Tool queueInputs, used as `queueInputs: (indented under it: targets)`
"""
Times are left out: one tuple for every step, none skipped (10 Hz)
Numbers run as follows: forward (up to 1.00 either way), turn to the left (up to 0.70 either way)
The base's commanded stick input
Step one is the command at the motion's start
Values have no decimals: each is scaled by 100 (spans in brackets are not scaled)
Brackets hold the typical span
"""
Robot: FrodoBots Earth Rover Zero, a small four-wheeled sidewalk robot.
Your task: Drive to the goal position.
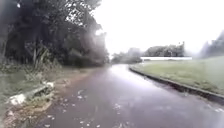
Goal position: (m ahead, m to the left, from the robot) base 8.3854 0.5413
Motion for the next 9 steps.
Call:
queueInputs:
  targets:
    - [70, 0]
    - [70, 0]
    - [70, 0]
    - [70, 0]
    - [70, 0]
    - [70, 0]
    - [70, 0]
    - [70, 0]
    - [70, 0]
